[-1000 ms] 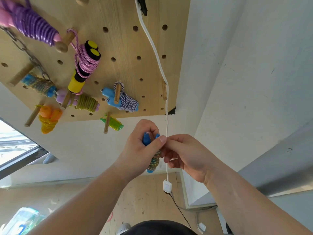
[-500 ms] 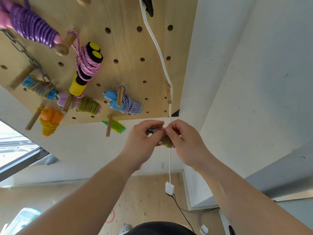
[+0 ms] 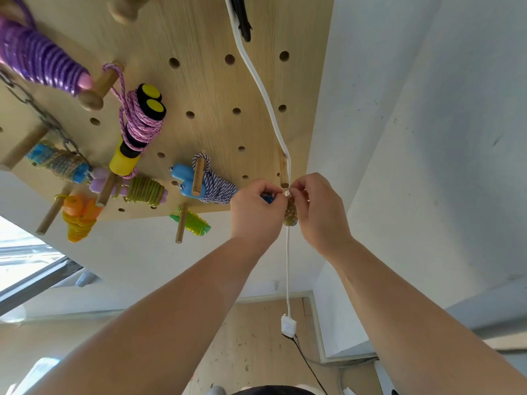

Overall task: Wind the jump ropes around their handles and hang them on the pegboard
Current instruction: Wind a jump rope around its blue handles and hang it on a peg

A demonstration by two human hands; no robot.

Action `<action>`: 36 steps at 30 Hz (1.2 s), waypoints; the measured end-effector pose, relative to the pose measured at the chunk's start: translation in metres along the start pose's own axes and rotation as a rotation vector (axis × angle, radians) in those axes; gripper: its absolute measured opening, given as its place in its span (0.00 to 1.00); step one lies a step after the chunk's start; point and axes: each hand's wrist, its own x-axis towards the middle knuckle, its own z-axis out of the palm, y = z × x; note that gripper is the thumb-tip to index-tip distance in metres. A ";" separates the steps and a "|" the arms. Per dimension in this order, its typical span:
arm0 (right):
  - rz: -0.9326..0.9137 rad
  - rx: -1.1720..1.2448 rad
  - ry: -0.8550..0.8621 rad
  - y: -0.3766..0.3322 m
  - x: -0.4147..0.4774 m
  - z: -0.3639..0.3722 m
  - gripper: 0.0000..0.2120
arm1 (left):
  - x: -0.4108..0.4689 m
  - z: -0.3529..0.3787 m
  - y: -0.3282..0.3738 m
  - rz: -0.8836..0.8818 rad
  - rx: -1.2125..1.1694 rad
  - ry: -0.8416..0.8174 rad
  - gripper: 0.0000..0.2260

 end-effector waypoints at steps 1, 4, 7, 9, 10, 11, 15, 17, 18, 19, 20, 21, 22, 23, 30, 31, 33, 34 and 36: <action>-0.012 -0.002 0.005 0.001 0.002 0.000 0.04 | 0.000 0.001 0.000 0.015 0.007 0.018 0.05; -0.033 0.015 0.007 0.003 0.008 0.001 0.04 | 0.004 0.003 0.000 0.037 0.021 0.053 0.06; -0.067 0.035 -0.001 0.008 0.010 0.001 0.04 | 0.005 0.003 -0.001 0.045 0.018 0.044 0.06; -0.104 0.053 -0.007 0.008 0.013 -0.001 0.05 | 0.004 0.002 -0.003 0.085 0.015 0.056 0.05; -0.109 0.070 -0.015 0.007 0.016 -0.002 0.06 | 0.005 0.001 -0.003 0.108 0.018 0.071 0.05; -0.107 0.090 -0.025 0.005 0.020 -0.003 0.07 | 0.007 0.000 -0.003 0.123 0.021 0.083 0.05; -0.061 0.216 -0.075 0.009 0.023 -0.007 0.05 | 0.013 0.001 -0.002 0.128 0.040 0.030 0.06; -0.039 0.270 -0.087 0.014 0.021 -0.008 0.05 | 0.015 0.002 -0.003 0.126 0.033 0.000 0.05; -0.035 0.274 -0.090 0.015 0.021 -0.008 0.05 | 0.016 0.002 -0.005 0.123 0.028 -0.007 0.05; -0.033 0.272 -0.093 0.016 0.021 -0.008 0.05 | 0.017 0.002 -0.007 0.121 0.023 -0.011 0.05; -0.032 0.273 -0.094 0.016 0.022 -0.008 0.05 | 0.017 0.002 -0.009 0.119 0.015 -0.018 0.05; -0.031 0.280 -0.093 0.016 0.022 -0.007 0.05 | 0.018 0.002 -0.011 0.123 0.007 -0.030 0.05; -0.031 0.292 -0.087 0.017 0.021 -0.007 0.05 | 0.019 0.001 -0.013 0.135 0.004 -0.046 0.05; -0.033 0.306 -0.081 0.017 0.021 -0.006 0.05 | 0.019 0.001 -0.014 0.149 0.006 -0.062 0.05; 0.019 0.405 -0.068 0.019 0.024 0.002 0.05 | 0.024 -0.001 -0.015 0.219 0.006 -0.115 0.06; 0.032 0.416 -0.067 0.018 0.026 0.003 0.05 | 0.026 -0.002 -0.016 0.215 -0.007 -0.124 0.06; 0.038 0.421 -0.062 0.016 0.032 0.003 0.07 | 0.030 -0.005 -0.018 0.165 -0.057 -0.152 0.07; 0.036 0.424 -0.062 0.014 0.035 0.003 0.08 | 0.032 -0.006 -0.018 0.139 -0.086 -0.172 0.07; 0.031 0.428 -0.063 0.014 0.040 0.004 0.08 | 0.037 -0.008 -0.018 0.113 -0.130 -0.218 0.07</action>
